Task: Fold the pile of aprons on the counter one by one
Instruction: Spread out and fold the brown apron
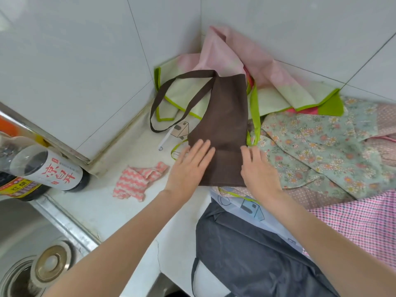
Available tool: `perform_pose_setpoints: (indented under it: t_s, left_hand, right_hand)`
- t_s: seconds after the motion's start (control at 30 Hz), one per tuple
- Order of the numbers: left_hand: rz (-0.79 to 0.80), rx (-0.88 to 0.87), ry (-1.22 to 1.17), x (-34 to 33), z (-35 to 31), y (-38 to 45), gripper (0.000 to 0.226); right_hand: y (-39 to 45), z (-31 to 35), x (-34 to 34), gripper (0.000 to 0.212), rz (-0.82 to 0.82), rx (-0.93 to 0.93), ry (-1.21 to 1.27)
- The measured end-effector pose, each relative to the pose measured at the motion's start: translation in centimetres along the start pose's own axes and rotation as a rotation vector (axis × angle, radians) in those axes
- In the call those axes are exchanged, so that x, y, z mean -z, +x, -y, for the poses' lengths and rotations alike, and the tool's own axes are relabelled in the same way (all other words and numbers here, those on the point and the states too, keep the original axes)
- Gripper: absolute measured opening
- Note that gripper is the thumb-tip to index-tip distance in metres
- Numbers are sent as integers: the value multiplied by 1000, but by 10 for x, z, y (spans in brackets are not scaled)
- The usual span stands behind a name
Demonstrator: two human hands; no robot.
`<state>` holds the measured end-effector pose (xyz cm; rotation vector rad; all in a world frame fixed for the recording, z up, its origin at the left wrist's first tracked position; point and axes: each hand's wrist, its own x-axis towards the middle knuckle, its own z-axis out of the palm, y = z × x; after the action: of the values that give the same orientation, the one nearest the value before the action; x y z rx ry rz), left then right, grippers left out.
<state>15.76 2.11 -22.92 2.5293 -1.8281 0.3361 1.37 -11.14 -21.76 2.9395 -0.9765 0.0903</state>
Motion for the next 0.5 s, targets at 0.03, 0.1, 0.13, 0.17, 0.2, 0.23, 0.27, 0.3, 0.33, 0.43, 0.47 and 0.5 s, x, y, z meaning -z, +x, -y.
perform_pose_setpoints:
  t_s: [0.03, 0.1, 0.13, 0.17, 0.2, 0.23, 0.27, 0.3, 0.33, 0.43, 0.47, 0.5]
  left_hand:
    - [118, -69, 0, 0, -1, 1, 64]
    - [423, -51, -115, 0, 4, 4, 64]
    - [520, -25, -190, 1, 9, 6, 66]
    - [516, -13, -262, 1, 14, 5, 75]
    - [481, -24, -298, 0, 19, 2, 86]
    - [465, -47, -294, -3, 24, -2, 93]
    - [463, -70, -259, -3, 27, -4, 95]
    - [476, -80, -220, -4, 29, -6, 95]
    - [484, -82, -195, -5, 30, -7, 95]
    - [456, -67, -213, -1, 31, 3, 86]
    - [469, -72, -229, 4, 32, 7, 82]
    - [495, -69, -269, 9, 36, 12, 78]
  right_hand:
    - [2, 0, -1, 58, -35, 109, 29]
    - [4, 2, -3, 49, 29, 290, 129]
    - [4, 3, -2, 54, 149, 306, 166]
    - [2, 2, -4, 68, 284, 302, 160]
    - [1, 0, -5, 76, 432, 291, 136]
    - [1, 0, -5, 77, 511, 287, 97]
    - [1, 2, -5, 77, 526, 281, 78]
    - [3, 6, -3, 76, 510, 262, 75]
    - [6, 10, -2, 75, 489, 248, 70]
    - [18, 11, 8, 78, 501, 211, 188]
    - [22, 6, 14, 81, 534, 187, 281]
    - [28, 0, 20, 83, 586, 147, 383]
